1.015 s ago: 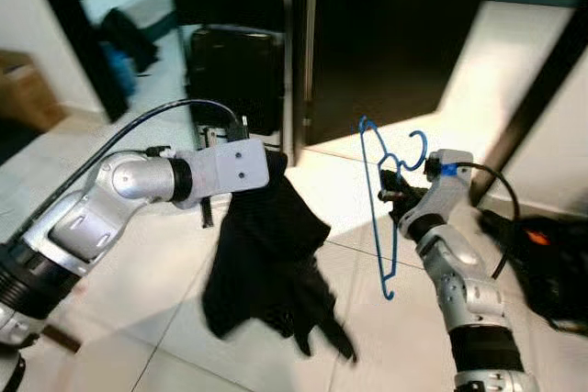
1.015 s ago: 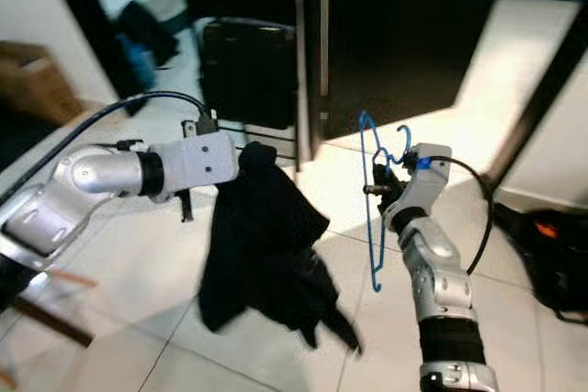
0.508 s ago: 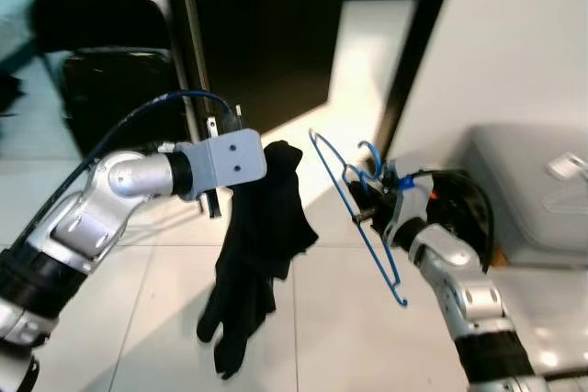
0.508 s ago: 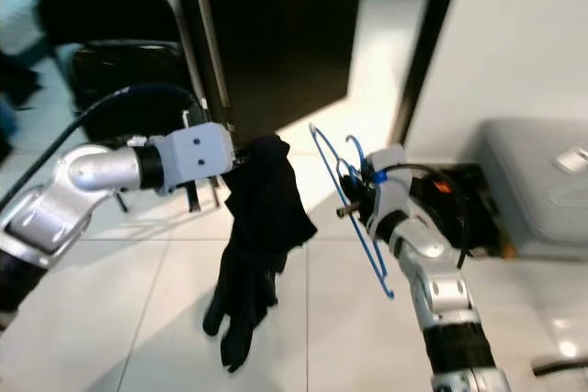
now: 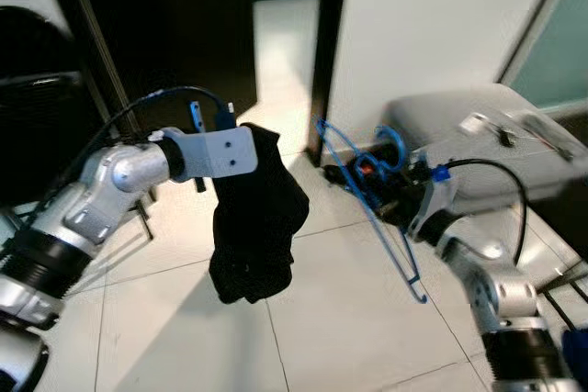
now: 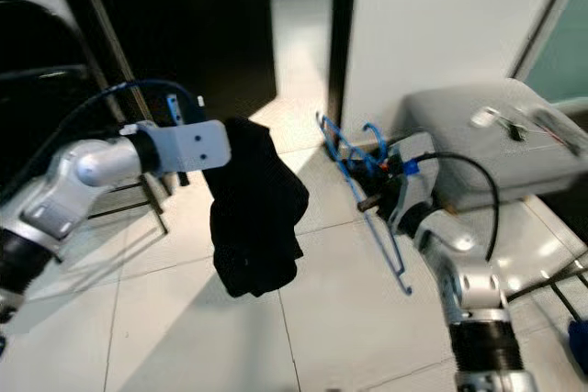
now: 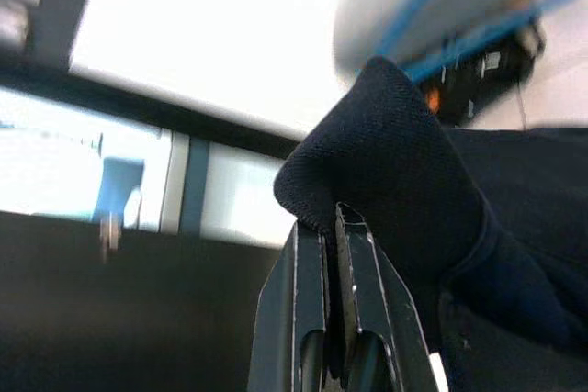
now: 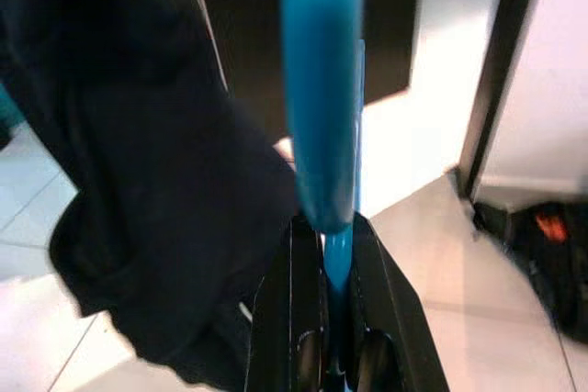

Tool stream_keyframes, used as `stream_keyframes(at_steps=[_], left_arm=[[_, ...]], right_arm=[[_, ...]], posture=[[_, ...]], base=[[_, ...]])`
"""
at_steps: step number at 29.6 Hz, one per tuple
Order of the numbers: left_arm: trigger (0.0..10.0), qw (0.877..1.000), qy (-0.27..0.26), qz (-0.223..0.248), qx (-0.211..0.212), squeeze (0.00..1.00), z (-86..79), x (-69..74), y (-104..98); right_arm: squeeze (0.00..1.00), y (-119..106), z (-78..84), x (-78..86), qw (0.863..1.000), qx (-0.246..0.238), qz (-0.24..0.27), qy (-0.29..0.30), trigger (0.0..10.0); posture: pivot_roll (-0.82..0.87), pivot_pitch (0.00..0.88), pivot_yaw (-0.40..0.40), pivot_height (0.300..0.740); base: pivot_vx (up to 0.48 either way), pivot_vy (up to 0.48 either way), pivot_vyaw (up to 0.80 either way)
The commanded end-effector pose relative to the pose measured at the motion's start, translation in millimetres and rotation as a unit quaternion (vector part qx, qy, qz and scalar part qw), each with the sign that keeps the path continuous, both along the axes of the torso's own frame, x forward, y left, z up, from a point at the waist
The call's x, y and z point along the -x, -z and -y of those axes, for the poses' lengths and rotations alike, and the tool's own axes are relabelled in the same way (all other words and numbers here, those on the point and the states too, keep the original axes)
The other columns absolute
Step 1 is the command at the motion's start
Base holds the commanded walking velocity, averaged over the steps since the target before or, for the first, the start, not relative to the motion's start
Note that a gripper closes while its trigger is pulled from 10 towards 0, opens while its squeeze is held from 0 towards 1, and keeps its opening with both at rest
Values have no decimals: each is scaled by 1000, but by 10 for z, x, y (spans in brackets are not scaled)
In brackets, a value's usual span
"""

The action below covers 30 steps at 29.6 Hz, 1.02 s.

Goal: Hang hanger

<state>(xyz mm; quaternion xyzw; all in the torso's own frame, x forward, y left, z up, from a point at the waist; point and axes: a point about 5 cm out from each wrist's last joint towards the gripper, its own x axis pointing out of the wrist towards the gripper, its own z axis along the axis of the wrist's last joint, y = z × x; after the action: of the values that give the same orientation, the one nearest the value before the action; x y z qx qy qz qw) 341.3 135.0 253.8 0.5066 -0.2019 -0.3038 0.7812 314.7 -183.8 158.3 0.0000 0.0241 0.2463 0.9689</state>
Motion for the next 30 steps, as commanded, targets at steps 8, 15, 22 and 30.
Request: stream_keyframes(at_steps=[8,15,22,30], left_arm=[[10000,994,2,-19,105,0,172,-21,187],[10000,996,-18,7,85,0,60,-62,180],[10000,997,-27,42,59,0,-34,-100,45],[10000,994,-25,95,41,0,-114,-140,-258]], right_arm=[[0,139,-305,174,999,-20,-26,-40,10000],[0,30,-121,181,998,4,-22,-63,10000],[0,-281,288,153,999,-3,13,-50,10000],[0,-919,864,275,978,-167,127,-6,10000]], posture=[[-84,62,62,740],[-82,54,56,740],[-83,49,58,740],[-100,55,70,740]], base=[[0,0,-800],[0,0,-800],[0,0,-800],[0,0,-800]])
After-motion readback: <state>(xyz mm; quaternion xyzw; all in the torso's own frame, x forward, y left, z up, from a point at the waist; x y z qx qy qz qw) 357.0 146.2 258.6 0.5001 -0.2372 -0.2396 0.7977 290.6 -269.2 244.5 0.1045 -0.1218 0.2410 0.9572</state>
